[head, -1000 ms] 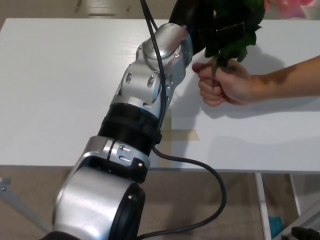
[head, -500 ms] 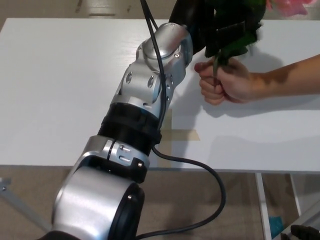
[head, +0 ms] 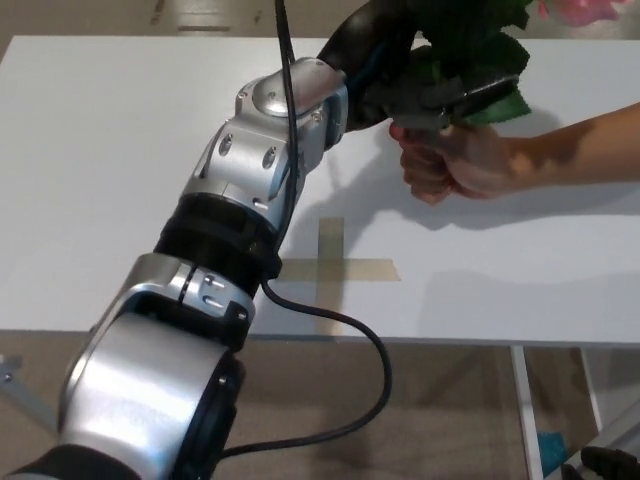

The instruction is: Use the left hand to pick up the rose and passes it to a human.

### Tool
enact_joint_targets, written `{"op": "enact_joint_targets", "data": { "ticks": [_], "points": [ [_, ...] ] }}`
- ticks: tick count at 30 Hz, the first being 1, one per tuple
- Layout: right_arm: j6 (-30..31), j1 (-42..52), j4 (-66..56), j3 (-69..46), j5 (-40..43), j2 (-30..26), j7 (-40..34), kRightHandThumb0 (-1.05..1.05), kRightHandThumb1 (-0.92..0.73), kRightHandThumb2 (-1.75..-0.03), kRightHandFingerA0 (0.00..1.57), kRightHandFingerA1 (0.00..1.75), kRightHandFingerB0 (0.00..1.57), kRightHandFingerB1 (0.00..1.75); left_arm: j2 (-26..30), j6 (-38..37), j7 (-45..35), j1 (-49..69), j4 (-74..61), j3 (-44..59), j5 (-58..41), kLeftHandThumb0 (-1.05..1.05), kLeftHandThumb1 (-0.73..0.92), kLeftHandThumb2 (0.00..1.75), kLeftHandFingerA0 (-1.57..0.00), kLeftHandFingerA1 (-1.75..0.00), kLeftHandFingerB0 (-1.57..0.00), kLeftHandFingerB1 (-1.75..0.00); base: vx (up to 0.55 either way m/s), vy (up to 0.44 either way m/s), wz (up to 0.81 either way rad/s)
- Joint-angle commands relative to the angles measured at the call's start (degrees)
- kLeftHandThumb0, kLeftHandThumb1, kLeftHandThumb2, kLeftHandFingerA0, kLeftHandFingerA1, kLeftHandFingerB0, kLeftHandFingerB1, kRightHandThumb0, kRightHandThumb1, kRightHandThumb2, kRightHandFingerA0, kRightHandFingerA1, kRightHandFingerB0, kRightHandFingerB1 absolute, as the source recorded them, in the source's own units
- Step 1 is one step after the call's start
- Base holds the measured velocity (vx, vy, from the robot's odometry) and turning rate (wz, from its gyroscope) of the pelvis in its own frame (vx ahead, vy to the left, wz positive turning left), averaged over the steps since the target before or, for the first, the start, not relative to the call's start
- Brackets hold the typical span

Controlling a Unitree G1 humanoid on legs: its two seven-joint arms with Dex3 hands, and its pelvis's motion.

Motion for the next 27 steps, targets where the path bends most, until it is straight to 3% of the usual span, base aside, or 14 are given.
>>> {"op": "enact_joint_targets", "data": {
  "ticks": [1,12,18,22,23,27],
  "points": [
    [1.29,0.43,0.07,-0.27,0.58,-0.32,0.27,-0.56,-0.79,-0.64,0.66,0.52,0.55,0.40,0.92,0.69,-4.29,-1.01,0.66,-0.38,1.28,-0.76,0.43,0.55,0.00,0.00,0.00,0.00,0.00,0.000,0.00],
    [1.54,0.61,0.11,-0.37,0.58,-0.32,0.39,-0.56,-0.79,-0.64,0.66,0.53,0.55,0.40,5.28,0.37,-8.82,0.34,-1.97,-0.53,2.28,-0.79,0.44,0.55,0.00,0.00,0.00,0.00,0.00,0.000,0.00],
    [0.95,1.78,0.16,0.45,-0.14,-0.43,0.63,-0.57,-0.79,-0.64,0.63,0.51,0.54,0.40,15.25,2.46,-14.06,7.76,-9.80,2.07,0.49,-0.78,0.45,0.56,0.00,0.00,0.00,0.00,0.00,0.000,0.00],
    [0.90,2.00,0.14,0.63,-0.10,-0.47,0.62,-0.57,-0.79,-0.64,0.63,0.51,0.54,0.40,16.24,3.66,-14.36,9.33,-12.34,2.51,0.32,-0.78,0.45,0.56,0.00,0.00,0.00,0.00,0.00,0.000,0.02],
    [0.77,3.19,0.31,1.03,-0.49,-0.52,0.56,-0.57,-0.79,-0.64,0.64,0.53,0.55,0.40,21.58,4.12,-15.83,15.70,-18.03,5.49,-1.13,-0.75,0.45,0.55,0.00,0.00,0.00,0.00,0.00,0.000,0.00],
    [0.69,3.85,0.28,1.27,-0.40,-0.61,0.75,-0.56,-0.79,-0.64,0.64,0.53,0.56,0.40,24.54,5.59,-16.93,20.86,-23.87,7.89,-2.30,-0.73,0.45,0.55,0.00,0.00,0.00,0.00,0.00,0.000,0.00]
  ]
}}
